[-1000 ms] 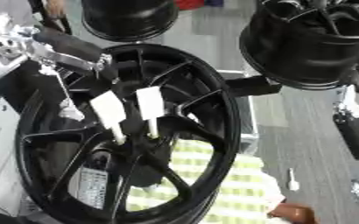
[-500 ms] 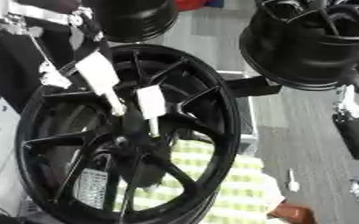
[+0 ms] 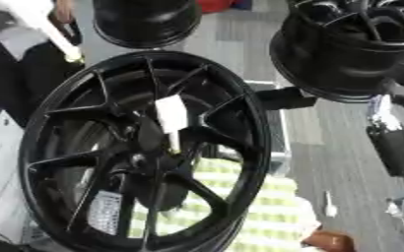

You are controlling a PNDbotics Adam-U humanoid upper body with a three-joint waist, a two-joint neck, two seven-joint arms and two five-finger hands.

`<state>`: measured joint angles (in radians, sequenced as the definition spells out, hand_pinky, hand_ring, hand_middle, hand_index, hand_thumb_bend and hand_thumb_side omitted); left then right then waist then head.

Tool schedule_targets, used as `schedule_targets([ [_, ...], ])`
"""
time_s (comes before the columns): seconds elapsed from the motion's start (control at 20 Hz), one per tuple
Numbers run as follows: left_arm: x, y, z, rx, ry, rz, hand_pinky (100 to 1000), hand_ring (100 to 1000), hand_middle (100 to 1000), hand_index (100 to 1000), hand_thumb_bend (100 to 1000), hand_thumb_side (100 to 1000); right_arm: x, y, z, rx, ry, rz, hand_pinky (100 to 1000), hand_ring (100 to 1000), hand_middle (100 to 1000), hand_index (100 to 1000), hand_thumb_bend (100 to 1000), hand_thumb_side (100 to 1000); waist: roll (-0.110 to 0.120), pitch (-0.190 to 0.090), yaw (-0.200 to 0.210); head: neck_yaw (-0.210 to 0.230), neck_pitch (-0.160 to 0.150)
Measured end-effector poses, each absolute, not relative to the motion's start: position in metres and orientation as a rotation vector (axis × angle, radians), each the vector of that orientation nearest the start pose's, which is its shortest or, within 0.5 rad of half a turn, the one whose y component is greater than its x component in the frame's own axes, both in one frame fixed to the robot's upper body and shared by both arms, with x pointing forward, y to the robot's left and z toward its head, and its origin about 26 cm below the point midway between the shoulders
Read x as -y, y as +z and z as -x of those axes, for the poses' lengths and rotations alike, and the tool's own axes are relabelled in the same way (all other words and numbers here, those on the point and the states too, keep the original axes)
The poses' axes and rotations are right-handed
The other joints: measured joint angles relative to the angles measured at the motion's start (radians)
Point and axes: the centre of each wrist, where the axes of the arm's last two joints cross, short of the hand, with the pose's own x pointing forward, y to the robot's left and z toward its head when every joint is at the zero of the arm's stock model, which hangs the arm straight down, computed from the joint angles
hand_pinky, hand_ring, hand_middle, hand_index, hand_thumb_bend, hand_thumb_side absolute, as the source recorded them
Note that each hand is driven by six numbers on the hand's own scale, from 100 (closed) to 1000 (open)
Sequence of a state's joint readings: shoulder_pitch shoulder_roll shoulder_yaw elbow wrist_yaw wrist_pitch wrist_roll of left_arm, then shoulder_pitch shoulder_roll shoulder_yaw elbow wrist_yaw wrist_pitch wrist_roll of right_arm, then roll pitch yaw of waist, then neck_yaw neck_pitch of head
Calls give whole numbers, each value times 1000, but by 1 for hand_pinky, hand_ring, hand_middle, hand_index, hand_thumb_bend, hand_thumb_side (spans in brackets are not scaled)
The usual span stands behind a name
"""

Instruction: Pull the pin out of the wheel hub.

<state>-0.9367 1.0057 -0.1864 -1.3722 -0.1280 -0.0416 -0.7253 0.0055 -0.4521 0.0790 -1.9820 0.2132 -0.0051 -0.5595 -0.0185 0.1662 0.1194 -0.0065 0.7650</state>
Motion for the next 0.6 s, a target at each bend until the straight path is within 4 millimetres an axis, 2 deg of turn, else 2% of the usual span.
schedule_targets([
  [0.2,-423,377,-373,1500,-1242,-779,630,459,379,439,100,196,291,118,-259,2072,87,779,733,849,794,818,100,645,4,0,4,-8,0],
  [0.45,-476,354,-364,1458,-1080,-867,667,508,443,502,100,178,291,119,-260,2077,86,779,733,849,793,817,100,645,5,0,-7,-5,0],
  [0.5,-482,349,-363,1448,-1065,-881,736,644,610,670,100,158,291,120,-261,2079,86,779,732,849,793,817,100,645,5,0,-9,-5,0],
  [0.6,-493,337,-363,1415,-1050,-896,826,817,798,825,100,113,291,120,-261,2081,86,778,732,849,793,817,100,647,5,1,-11,-2,0],
])
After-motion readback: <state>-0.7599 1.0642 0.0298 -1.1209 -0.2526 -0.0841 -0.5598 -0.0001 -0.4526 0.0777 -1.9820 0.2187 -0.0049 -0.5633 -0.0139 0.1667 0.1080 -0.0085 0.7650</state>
